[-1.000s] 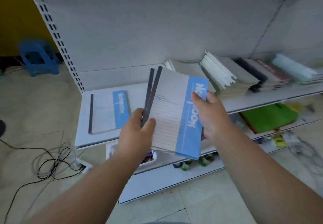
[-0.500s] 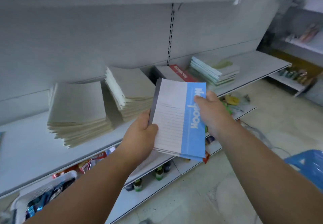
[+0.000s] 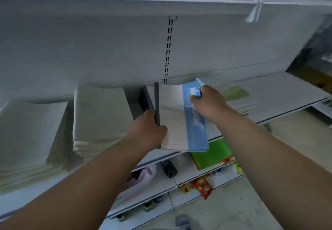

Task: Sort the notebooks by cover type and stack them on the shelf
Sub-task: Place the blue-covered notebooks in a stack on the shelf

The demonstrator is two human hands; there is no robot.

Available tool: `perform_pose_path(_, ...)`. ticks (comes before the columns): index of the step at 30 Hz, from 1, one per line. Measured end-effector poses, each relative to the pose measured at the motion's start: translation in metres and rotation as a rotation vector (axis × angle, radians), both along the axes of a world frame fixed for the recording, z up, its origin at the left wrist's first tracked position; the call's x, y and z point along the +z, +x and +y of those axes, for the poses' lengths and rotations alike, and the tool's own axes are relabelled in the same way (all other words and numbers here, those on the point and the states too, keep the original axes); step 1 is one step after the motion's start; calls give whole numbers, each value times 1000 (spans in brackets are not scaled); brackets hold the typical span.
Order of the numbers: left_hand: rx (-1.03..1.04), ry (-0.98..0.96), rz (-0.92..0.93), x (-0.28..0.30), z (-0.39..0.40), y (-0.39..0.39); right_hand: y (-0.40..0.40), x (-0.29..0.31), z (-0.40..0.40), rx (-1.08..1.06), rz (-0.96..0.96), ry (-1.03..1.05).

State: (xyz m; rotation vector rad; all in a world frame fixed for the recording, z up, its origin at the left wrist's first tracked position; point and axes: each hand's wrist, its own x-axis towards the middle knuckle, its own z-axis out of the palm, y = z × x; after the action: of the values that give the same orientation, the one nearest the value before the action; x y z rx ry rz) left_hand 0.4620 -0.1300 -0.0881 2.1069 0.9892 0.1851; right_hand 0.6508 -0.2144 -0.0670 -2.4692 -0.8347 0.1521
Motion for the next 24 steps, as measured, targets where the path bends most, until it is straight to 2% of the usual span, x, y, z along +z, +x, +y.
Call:
perform_pose_path(7,261,225,171,-10,20,60,67,-23,73,248,-128,-158)
perform_pose_path(10,338,274,218,-6,19,72,78,-32,89,320,-108,-135)
perform_pose_path(15,376,386,349,-3,10,80,84,-47,95,398,-85,-94)
perform_pose_path(19,366,530,445,1,0,83,81,-45,87,459,-188,-72)
perform_pose_path(24,396,582,250,2,-17,55,47,-36,65,623,-215,49)
